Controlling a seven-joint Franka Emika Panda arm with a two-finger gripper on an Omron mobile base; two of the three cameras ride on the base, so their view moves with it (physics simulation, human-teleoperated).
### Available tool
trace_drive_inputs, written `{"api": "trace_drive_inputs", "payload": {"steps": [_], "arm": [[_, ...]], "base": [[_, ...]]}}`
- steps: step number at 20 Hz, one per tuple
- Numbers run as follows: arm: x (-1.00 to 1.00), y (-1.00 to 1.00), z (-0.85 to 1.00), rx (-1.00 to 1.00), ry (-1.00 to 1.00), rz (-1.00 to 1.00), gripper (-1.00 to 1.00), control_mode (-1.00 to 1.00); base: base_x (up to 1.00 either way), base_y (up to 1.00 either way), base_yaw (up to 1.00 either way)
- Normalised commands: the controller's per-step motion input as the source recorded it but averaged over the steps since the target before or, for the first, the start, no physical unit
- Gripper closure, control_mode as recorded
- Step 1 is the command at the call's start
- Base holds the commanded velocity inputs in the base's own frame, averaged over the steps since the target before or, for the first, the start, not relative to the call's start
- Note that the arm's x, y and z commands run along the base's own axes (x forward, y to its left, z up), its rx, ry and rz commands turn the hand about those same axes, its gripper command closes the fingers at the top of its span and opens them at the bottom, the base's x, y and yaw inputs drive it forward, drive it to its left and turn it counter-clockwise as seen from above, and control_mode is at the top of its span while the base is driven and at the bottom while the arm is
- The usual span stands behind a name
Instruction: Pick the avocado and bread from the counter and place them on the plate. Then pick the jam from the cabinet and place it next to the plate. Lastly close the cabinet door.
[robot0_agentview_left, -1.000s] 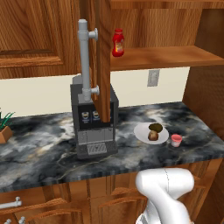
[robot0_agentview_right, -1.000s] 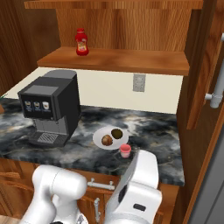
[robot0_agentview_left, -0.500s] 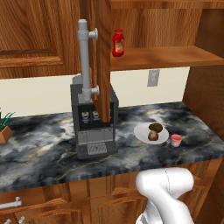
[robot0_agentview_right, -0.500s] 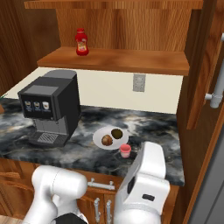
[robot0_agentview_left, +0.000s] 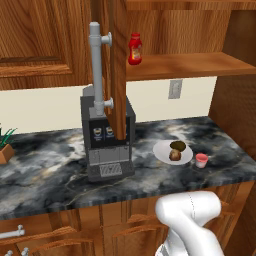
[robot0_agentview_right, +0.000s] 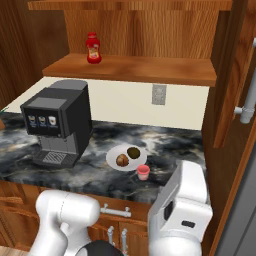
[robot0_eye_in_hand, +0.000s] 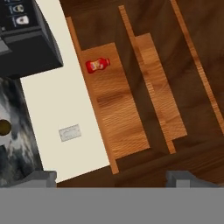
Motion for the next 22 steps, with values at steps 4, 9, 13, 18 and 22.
{"api": "trace_drive_inputs", "payload": {"steps": [4, 9, 13, 18, 22], "arm": [[0.16, -0.12, 0.0, 0.0, -0.07, 0.0, -1.0, -1.0], [0.21, -0.1, 0.0, -0.01, -0.06, 0.0, -1.0, -1.0], [0.17, -0.14, 0.0, -0.03, -0.04, 0.0, -1.0, -1.0], [0.13, -0.25, 0.0, -0.04, -0.03, 0.0, -1.0, -1.0], [0.12, -0.25, 0.0, -0.05, -0.02, 0.0, -1.0, -1.0]], "base": [[0.0, 0.0, 0.0], [0.0, 0.0, 0.0], [0.0, 0.0, 0.0], [0.0, 0.0, 0.0], [0.0, 0.0, 0.0]]}}
